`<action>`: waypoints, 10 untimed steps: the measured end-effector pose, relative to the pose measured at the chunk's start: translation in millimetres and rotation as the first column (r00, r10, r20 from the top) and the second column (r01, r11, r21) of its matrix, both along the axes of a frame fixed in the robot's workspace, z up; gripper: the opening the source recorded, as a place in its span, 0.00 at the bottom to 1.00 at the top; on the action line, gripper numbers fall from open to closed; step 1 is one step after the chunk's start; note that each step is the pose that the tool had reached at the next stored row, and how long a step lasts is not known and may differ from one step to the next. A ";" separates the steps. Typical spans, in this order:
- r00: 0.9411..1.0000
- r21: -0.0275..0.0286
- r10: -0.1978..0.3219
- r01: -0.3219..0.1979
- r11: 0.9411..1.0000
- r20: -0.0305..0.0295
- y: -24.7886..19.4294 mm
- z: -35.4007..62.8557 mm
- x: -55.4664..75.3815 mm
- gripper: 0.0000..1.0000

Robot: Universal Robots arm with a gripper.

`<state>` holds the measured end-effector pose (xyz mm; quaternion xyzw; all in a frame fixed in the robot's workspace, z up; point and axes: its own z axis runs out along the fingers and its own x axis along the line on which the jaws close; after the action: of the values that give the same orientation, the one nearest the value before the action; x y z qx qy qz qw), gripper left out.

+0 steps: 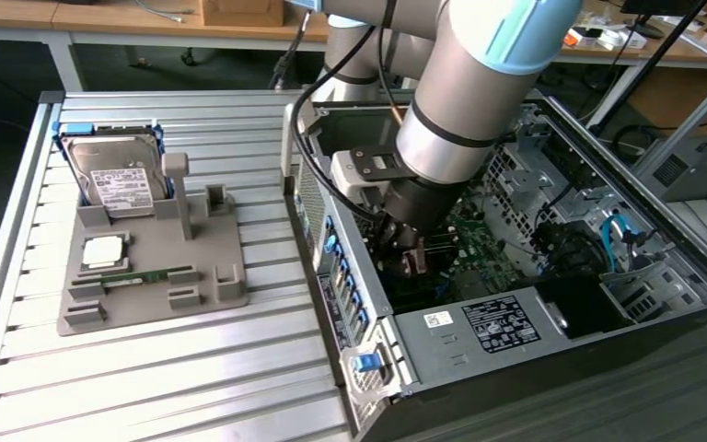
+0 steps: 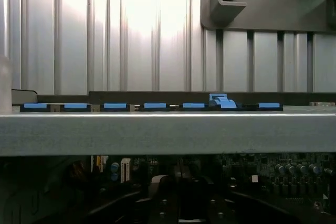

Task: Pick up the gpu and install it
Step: 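Press down on the gpu until it lock into place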

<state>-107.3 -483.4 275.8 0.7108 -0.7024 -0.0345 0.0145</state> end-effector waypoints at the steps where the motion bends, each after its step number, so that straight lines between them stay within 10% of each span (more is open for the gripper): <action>1: 1.000 0.000 0.002 -0.002 1.000 0.000 1.4 -0.8 0.2 0.10; 10: 1.000 0.000 0.020 -0.020 1.000 -0.001 7.3 -5.9 5.0 0.10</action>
<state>-102.3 -476.1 269.9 0.7177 -0.6953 -0.0345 0.0151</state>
